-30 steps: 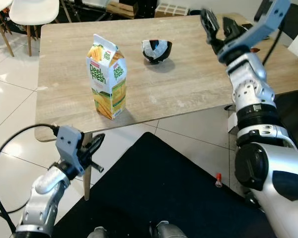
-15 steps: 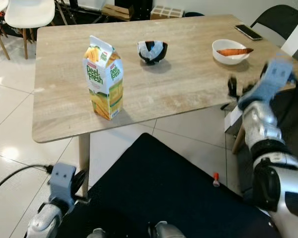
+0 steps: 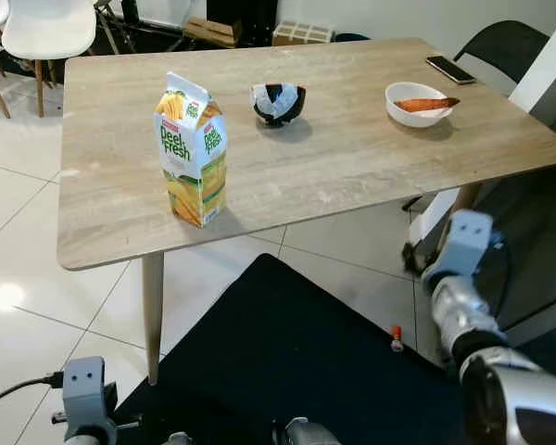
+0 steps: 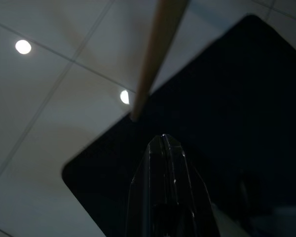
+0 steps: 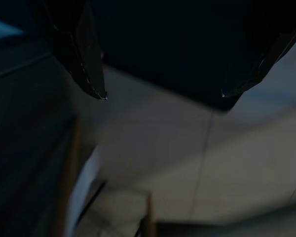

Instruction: Restocking fridge

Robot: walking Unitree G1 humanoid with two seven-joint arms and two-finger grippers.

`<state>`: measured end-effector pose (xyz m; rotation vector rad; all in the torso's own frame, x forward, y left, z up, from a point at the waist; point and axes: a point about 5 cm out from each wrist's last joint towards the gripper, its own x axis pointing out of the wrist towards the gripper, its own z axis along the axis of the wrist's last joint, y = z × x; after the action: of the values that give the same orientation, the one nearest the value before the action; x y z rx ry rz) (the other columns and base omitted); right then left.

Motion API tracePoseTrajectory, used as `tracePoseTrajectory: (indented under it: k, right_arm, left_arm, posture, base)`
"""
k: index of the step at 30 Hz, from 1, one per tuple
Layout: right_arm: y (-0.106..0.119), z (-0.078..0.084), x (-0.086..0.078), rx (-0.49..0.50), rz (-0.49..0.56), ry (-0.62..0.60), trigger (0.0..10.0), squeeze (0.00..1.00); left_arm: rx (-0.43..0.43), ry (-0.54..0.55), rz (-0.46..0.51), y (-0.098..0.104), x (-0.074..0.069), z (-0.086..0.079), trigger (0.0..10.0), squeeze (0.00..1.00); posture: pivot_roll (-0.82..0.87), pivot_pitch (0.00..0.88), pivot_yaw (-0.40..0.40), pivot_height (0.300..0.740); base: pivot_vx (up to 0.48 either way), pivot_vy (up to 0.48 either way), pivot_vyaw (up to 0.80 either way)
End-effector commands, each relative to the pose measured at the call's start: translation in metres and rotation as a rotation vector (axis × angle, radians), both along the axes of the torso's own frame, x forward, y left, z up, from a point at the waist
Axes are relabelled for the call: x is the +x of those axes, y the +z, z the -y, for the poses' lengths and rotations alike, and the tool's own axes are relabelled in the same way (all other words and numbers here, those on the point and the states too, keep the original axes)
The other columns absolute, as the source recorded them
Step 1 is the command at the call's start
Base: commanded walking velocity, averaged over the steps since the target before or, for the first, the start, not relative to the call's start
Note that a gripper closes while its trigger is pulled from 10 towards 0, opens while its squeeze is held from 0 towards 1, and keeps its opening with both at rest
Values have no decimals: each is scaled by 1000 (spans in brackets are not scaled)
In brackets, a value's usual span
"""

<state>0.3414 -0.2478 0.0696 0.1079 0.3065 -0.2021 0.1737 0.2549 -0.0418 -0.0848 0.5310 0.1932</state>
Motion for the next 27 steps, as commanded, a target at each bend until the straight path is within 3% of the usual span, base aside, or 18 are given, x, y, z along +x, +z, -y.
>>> tracePoseTrajectory:
  k: [1, 3, 4, 7, 9, 13, 19, 27]
  right_arm:
    - [-11, -1, -7, -3, -47, 33, 10000, 0]
    - [-38, -20, -23, -22, -139, 172, 10000, 0]
    - [-38, -20, -23, -22, -139, 172, 10000, 0]
    - [-64, -43, -43, -46, -220, 339, 10000, 0]
    - [-68, -47, -46, -50, -229, 374, 10000, 0]
    - [-99, -72, -80, -32, -316, 569, 10000, 0]
    - [-115, -84, -101, -18, -376, 624, 10000, 0]
    - [-123, -97, -114, -6, -397, 661, 10000, 0]
  left_arm:
    - [-29, 33, -43, -9, -9, 4, 10000, 0]
    - [-53, 53, -80, -17, -12, 10, 10000, 0]
    - [-53, 53, -80, -17, -12, 10, 10000, 0]
    - [-68, 64, -117, -24, -15, 17, 10000, 0]
    - [-68, 63, -122, -25, -15, 18, 10000, 0]
    - [-47, 43, -172, -32, -22, 25, 10000, 0]
    - [-25, 21, -190, -36, -28, 26, 10000, 0]
    - [-52, -34, -163, -36, -26, 35, 10000, 0]
  posture:
    - [-59, 113, -76, 740]
    - [-57, 103, -78, 740]
    - [-57, 103, -78, 740]
    - [-55, 96, -80, 740]
    - [-53, 92, -81, 740]
    - [-39, 79, -91, 740]
    - [-22, 72, -96, 740]
    - [21, 44, -98, 740]
  base:
    - [0, 0, 0]
    - [0, 0, 0]
    - [0, 0, 0]
    - [0, 0, 0]
    - [0, 0, 0]
    - [0, 0, 0]
    - [0, 0, 0]
    - [0, 0, 0]
